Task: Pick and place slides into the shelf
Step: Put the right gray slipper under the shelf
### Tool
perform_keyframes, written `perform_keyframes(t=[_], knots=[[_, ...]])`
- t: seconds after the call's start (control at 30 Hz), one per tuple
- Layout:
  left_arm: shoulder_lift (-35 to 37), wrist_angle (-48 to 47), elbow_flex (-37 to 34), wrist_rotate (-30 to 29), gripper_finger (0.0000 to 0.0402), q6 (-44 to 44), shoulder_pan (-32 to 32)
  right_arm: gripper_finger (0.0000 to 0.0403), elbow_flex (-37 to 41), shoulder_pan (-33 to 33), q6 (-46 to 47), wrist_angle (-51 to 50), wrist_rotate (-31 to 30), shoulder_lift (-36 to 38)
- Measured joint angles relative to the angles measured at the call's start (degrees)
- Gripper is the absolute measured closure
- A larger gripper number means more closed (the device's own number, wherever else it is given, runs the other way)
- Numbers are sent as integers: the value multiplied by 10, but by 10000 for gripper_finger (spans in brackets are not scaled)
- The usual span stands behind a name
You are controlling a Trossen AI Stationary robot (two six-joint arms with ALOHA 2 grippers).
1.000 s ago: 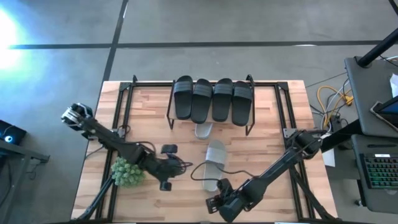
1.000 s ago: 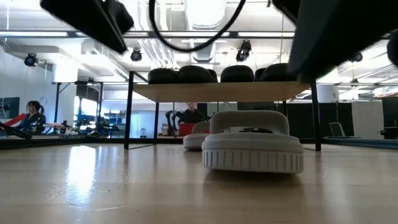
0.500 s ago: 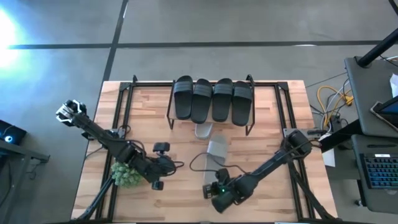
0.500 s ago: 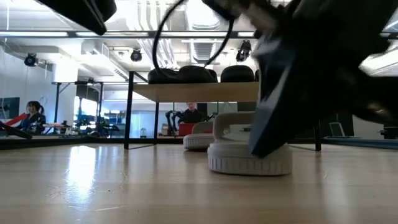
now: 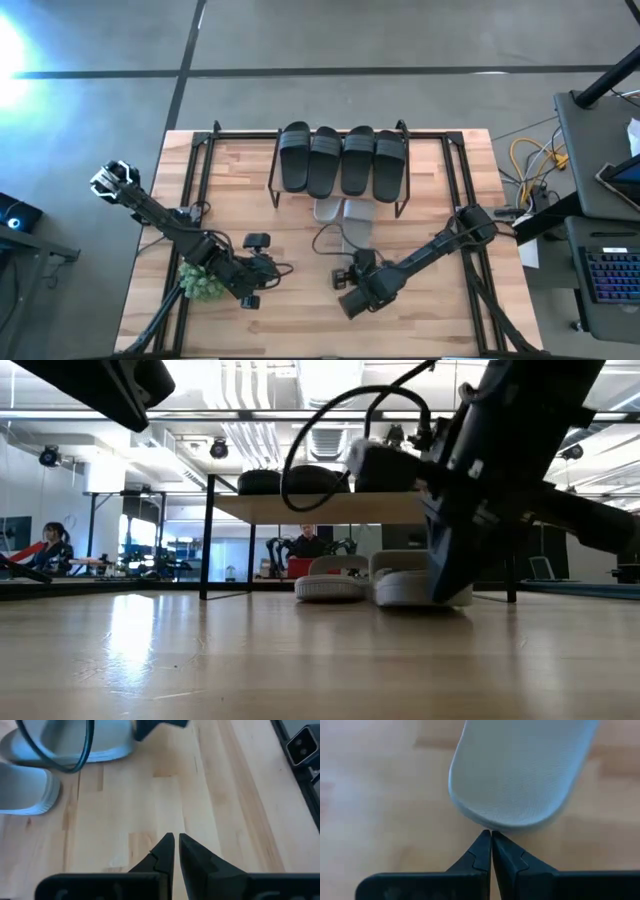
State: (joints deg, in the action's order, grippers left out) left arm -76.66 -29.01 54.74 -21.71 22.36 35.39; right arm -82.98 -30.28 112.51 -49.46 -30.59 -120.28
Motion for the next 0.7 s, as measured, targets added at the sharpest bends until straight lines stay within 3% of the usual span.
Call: perform_keyframes(t=[0.23, 0.5, 0.7], knots=[[0, 3, 0, 0, 389, 28, 4, 394, 0, 31, 8, -101, -56, 1], [0, 3, 0, 0, 389, 29, 4, 394, 0, 80, -96, -90, -57, 2], [0, 3, 0, 0, 389, 30, 4, 394, 0, 97, -108, -91, -76, 7]])
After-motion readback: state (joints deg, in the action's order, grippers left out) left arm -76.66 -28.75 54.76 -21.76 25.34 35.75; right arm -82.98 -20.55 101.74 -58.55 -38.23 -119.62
